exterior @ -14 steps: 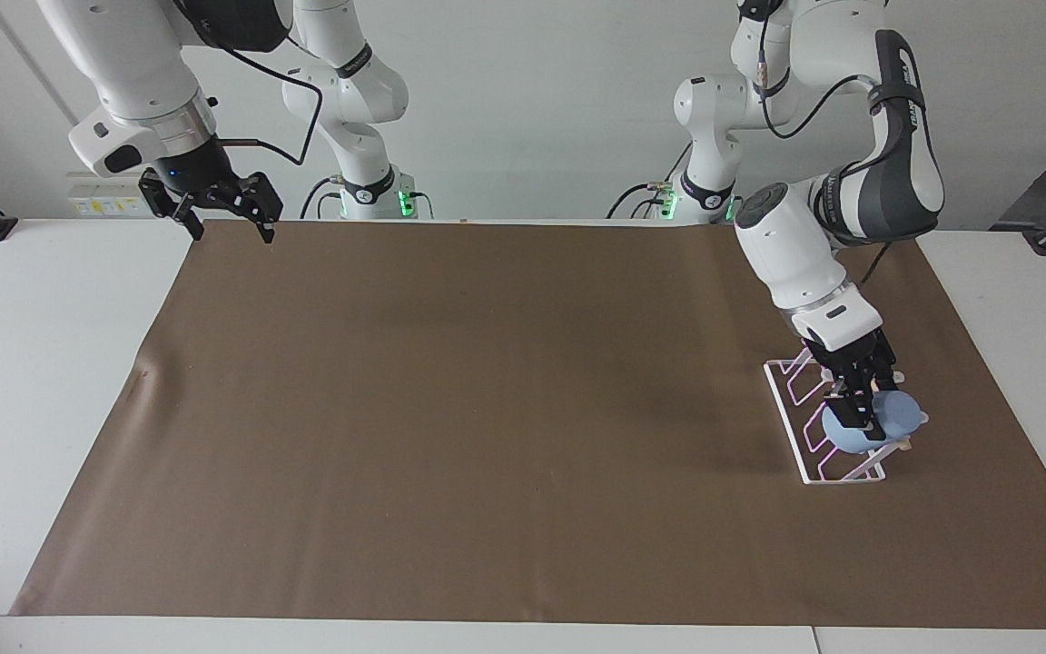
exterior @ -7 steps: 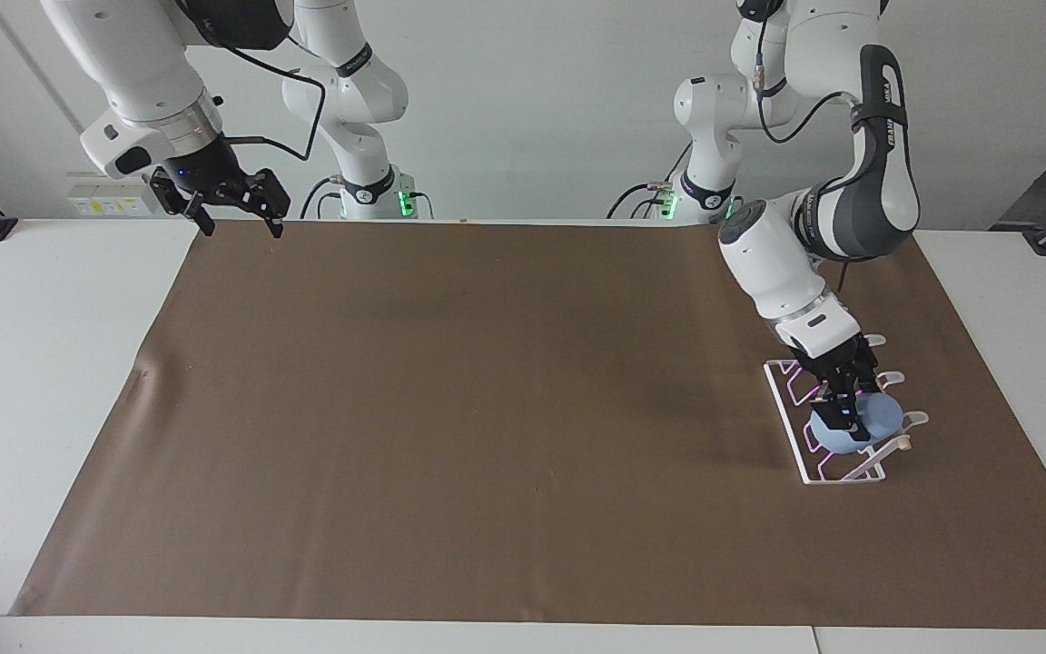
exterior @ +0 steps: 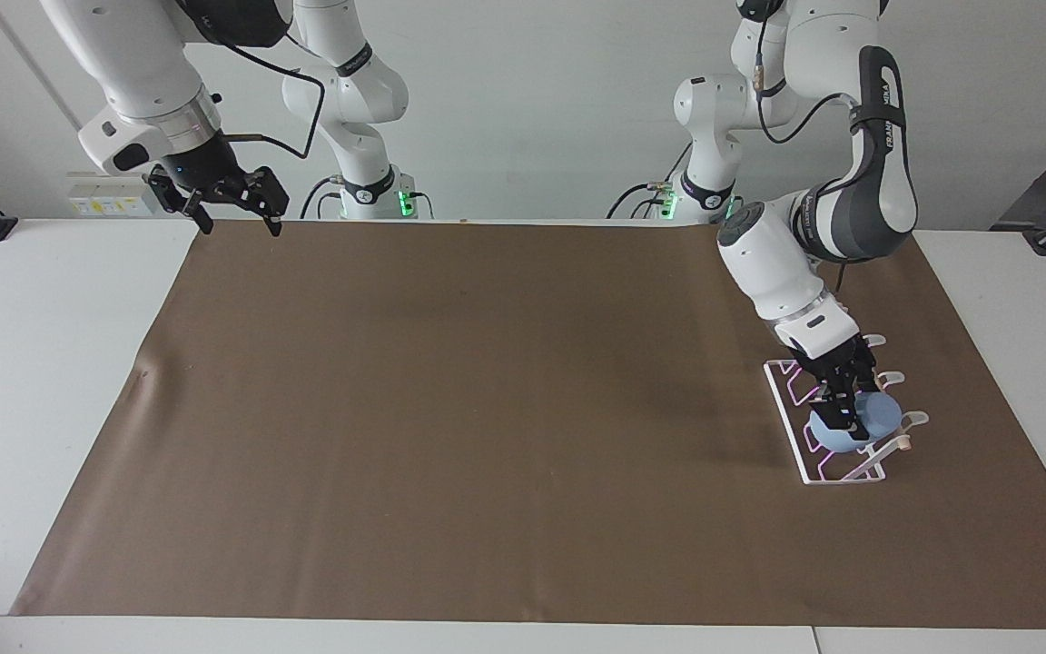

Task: Hang cup on cup holder
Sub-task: 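Lower the cup onto the top rack hook with the left gripper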

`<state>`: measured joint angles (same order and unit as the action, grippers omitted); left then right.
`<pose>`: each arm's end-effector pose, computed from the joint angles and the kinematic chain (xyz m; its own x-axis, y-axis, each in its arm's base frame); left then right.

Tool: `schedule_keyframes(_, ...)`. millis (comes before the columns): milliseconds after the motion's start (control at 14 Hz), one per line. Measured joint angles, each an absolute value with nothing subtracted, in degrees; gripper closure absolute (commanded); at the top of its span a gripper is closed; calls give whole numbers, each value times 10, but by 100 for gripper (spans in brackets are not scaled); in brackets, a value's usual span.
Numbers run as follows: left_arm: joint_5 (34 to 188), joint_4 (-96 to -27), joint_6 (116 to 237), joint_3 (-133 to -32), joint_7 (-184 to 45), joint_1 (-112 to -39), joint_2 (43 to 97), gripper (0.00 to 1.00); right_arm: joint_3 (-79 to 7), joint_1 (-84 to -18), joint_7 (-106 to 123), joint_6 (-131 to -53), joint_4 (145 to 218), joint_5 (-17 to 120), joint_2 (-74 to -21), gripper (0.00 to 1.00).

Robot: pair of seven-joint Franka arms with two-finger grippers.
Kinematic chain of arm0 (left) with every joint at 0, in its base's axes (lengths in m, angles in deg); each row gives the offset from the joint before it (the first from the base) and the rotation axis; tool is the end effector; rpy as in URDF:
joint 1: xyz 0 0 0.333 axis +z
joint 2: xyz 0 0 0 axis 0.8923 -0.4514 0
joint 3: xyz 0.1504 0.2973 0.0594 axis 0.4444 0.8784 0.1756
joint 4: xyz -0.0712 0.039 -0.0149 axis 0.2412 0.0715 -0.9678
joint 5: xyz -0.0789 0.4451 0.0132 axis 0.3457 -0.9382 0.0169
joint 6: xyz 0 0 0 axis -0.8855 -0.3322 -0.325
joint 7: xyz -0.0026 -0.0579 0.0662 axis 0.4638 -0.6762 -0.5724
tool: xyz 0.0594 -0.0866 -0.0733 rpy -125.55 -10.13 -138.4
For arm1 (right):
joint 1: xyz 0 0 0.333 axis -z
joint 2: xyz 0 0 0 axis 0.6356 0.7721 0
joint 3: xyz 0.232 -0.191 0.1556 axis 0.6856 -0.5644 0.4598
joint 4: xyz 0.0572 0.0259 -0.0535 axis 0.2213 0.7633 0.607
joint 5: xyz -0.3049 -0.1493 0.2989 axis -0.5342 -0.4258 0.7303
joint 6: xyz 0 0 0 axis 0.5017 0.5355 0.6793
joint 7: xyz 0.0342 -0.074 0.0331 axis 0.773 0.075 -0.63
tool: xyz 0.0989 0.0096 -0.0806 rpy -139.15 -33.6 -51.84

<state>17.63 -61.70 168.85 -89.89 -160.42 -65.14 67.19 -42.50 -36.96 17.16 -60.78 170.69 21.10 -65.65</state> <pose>0.6853 -0.1076 0.3830 0.3731 0.4925 0.7863 0.7604 -0.6479 0.0450 0.5879 -0.0195 0.6259 0.9968 -0.0451 -0.0665 -0.0450 -0.9990 0.0037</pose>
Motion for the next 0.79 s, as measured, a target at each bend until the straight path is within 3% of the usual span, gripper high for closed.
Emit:
schedule_keyframes(645,172,-611,1677,-901,-1599,-659,678,11,-424,-370,172,-624,1709,212,-657,0)
schedule_keyframes(788,172,-608,1677,-902,-1573,-659,687,0,-422,-371,172,-624,1709,213,-657,0)
